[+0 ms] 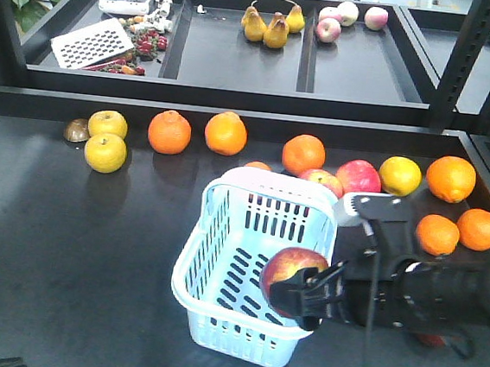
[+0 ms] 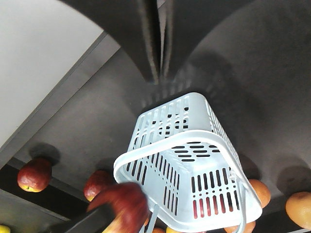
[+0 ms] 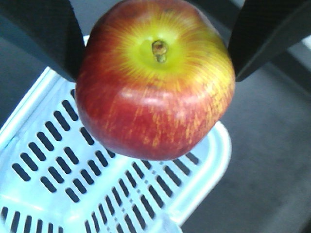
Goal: Pick three apples into basket with both arms
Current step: 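Carry the apple over the basket and release it with the right gripper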
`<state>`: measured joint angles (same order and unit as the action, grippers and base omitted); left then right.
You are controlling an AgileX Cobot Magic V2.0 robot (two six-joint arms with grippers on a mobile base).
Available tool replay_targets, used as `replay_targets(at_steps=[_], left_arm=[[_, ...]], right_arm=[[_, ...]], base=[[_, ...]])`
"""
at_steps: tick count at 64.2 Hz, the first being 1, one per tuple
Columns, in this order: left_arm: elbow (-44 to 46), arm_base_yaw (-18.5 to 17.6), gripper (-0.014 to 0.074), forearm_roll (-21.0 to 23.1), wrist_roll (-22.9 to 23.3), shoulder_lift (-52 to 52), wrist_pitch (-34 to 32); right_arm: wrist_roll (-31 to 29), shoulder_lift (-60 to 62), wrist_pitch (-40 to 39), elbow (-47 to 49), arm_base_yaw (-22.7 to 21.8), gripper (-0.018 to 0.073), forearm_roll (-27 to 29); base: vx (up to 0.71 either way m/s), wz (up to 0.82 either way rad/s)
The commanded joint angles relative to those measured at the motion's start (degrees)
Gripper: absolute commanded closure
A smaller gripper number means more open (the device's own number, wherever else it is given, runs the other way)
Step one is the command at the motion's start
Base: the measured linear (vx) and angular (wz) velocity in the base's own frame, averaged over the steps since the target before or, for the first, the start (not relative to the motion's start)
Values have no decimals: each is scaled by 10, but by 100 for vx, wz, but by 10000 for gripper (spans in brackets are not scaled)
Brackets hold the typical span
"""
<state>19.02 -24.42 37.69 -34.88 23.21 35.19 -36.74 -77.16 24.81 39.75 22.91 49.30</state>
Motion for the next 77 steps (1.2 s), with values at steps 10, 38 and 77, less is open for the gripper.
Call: replay_targets(at_steps=[10,38,77], left_arm=[[14,0,603,20,3,4,-34],[14,0,603,20,3,4,-34],[14,0,603,19,3,4,-35]], right_arm=[[-34,-46,-70,13,6,421,17],[-50,-54,-92,13,6,153,16],[-83,-54,-90,13,6,28,13]], base=[[0,0],[0,0],[0,0]])
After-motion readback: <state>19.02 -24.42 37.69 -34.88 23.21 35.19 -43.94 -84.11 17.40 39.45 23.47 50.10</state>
